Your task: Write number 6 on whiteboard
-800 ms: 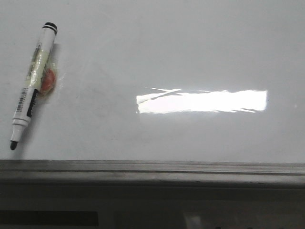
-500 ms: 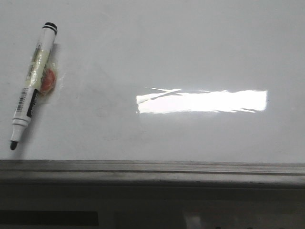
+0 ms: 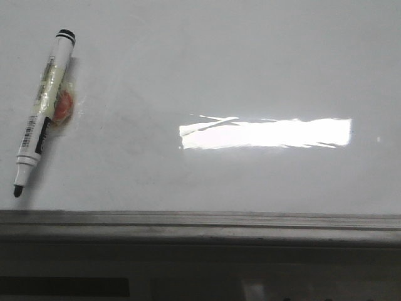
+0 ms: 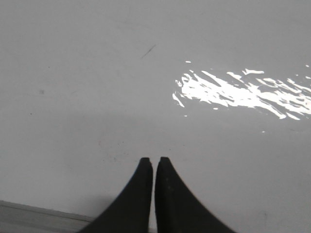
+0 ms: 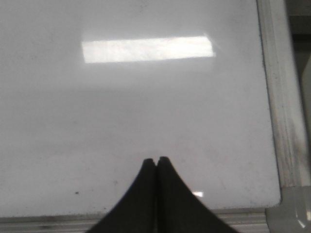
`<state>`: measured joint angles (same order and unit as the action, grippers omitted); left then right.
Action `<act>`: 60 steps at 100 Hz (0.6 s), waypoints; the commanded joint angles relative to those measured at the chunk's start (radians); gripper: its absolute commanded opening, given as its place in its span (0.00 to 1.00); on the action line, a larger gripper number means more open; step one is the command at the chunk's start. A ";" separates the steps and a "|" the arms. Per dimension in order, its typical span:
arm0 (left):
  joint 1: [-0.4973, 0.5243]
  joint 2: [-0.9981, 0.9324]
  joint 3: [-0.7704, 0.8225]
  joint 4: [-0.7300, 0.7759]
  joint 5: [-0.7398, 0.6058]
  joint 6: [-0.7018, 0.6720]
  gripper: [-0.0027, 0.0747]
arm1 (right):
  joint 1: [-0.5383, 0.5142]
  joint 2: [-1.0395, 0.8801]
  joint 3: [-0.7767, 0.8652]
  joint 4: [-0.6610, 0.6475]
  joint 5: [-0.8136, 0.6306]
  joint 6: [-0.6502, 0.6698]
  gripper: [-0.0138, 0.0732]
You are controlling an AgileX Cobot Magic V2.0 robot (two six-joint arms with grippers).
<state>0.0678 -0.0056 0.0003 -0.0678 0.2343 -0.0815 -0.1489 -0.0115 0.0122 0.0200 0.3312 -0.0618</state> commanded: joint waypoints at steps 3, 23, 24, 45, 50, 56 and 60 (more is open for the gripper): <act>0.001 -0.030 0.024 -0.005 -0.081 0.000 0.01 | -0.005 -0.016 0.012 -0.010 -0.021 -0.005 0.08; 0.001 -0.030 0.024 -0.005 -0.081 0.000 0.01 | -0.005 -0.016 0.012 0.006 -0.127 -0.005 0.08; 0.001 -0.030 0.024 -0.005 -0.081 0.000 0.01 | -0.005 -0.016 0.012 0.006 -0.138 -0.005 0.08; 0.001 -0.030 0.024 -0.005 -0.086 0.000 0.01 | -0.005 -0.016 0.012 0.006 -0.306 -0.005 0.08; 0.001 -0.030 0.024 -0.005 -0.091 0.000 0.01 | -0.005 -0.016 0.012 0.006 -0.315 -0.005 0.08; 0.001 -0.030 0.024 -0.005 -0.109 0.000 0.01 | -0.005 -0.016 0.012 0.015 -0.315 -0.005 0.08; 0.001 -0.030 0.024 -0.005 -0.134 0.000 0.01 | -0.005 -0.016 0.012 0.015 -0.318 -0.005 0.08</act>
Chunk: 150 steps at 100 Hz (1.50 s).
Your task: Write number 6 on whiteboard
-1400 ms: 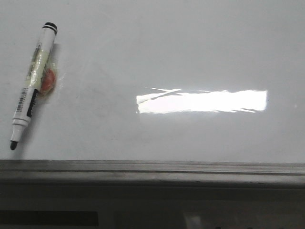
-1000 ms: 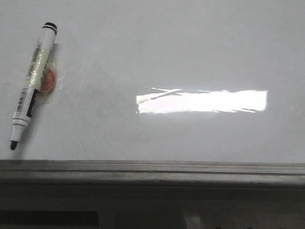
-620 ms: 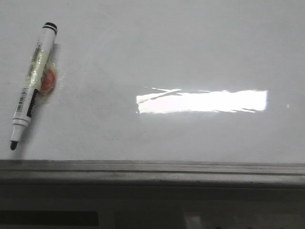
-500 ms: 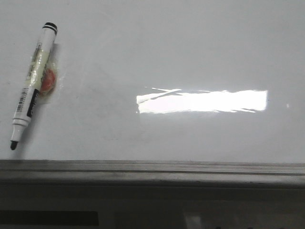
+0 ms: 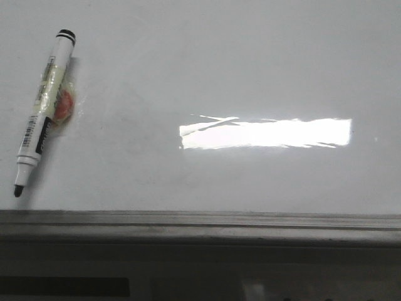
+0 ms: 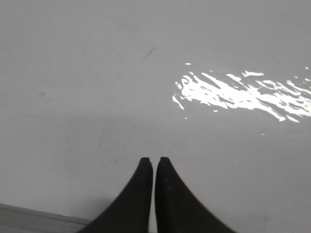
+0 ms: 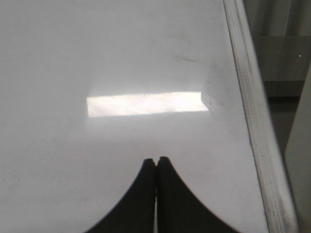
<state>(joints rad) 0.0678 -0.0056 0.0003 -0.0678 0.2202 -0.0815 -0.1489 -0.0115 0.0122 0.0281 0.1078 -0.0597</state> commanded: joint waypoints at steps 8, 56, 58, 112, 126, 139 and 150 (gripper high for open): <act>0.001 -0.030 0.024 -0.005 -0.167 0.000 0.01 | -0.005 -0.016 0.012 0.007 -0.096 -0.007 0.08; 0.001 0.138 -0.206 -0.110 -0.037 0.117 0.01 | 0.045 0.161 -0.147 0.185 0.105 -0.007 0.08; 0.001 0.158 -0.220 -0.110 -0.030 0.117 0.01 | 0.051 0.175 -0.157 0.185 0.105 -0.007 0.08; -0.026 0.355 -0.245 -0.136 -0.233 0.117 0.56 | 0.069 0.253 -0.198 0.185 0.099 -0.007 0.08; -0.137 0.357 -0.250 -0.079 -0.298 0.117 0.52 | 0.069 0.253 -0.198 0.185 0.105 -0.007 0.08; -0.306 0.366 -0.250 -0.067 -0.296 0.117 0.52 | 0.069 0.253 -0.198 0.185 0.105 -0.007 0.08; -0.453 0.394 -0.250 -0.067 -0.296 0.117 0.52 | 0.069 0.253 -0.198 0.185 0.105 -0.007 0.08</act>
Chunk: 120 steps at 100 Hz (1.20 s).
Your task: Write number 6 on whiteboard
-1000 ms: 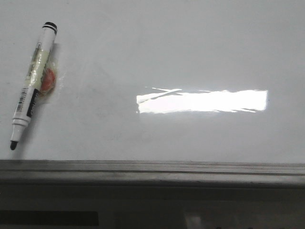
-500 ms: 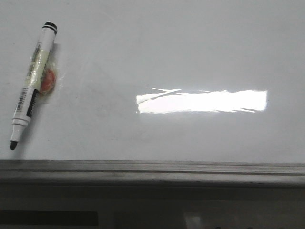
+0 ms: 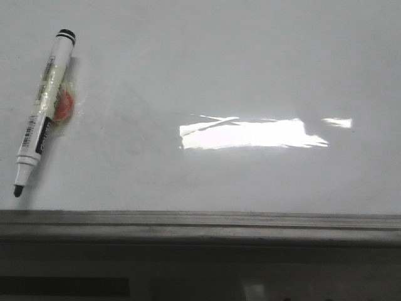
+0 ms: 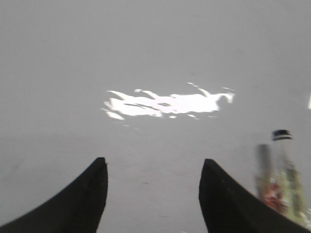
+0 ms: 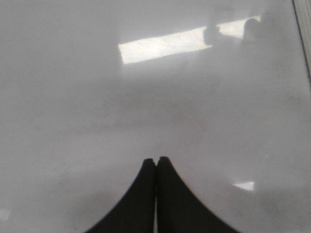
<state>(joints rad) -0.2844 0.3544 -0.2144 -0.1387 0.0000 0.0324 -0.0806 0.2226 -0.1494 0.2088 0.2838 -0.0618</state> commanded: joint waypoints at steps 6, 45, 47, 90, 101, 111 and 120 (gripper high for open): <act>-0.187 0.058 -0.035 -0.003 -0.076 0.003 0.52 | 0.000 0.019 -0.037 0.004 -0.071 -0.005 0.08; -0.483 0.357 -0.035 -0.069 -0.294 -0.010 0.52 | 0.000 0.019 -0.037 0.004 -0.071 -0.005 0.08; -0.487 0.375 -0.035 -0.071 -0.301 -0.010 0.52 | 0.000 0.019 -0.037 0.004 -0.071 -0.005 0.08; -0.485 0.642 -0.045 -0.123 -0.392 -0.012 0.38 | 0.000 0.019 -0.037 0.004 -0.067 -0.005 0.08; -0.482 0.671 -0.045 -0.154 -0.397 -0.007 0.10 | 0.005 0.019 -0.037 0.004 -0.067 -0.005 0.08; -0.482 0.679 -0.045 -0.154 -0.399 -0.007 0.01 | 0.031 0.019 -0.037 0.004 -0.067 -0.005 0.08; -0.482 0.679 -0.045 -0.154 -0.401 -0.007 0.01 | 0.069 0.019 -0.039 0.004 -0.056 -0.005 0.08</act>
<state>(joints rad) -0.7667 1.0201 -0.2366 -0.2631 -0.3762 0.0287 -0.0392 0.2226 -0.1494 0.2088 0.2901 -0.0616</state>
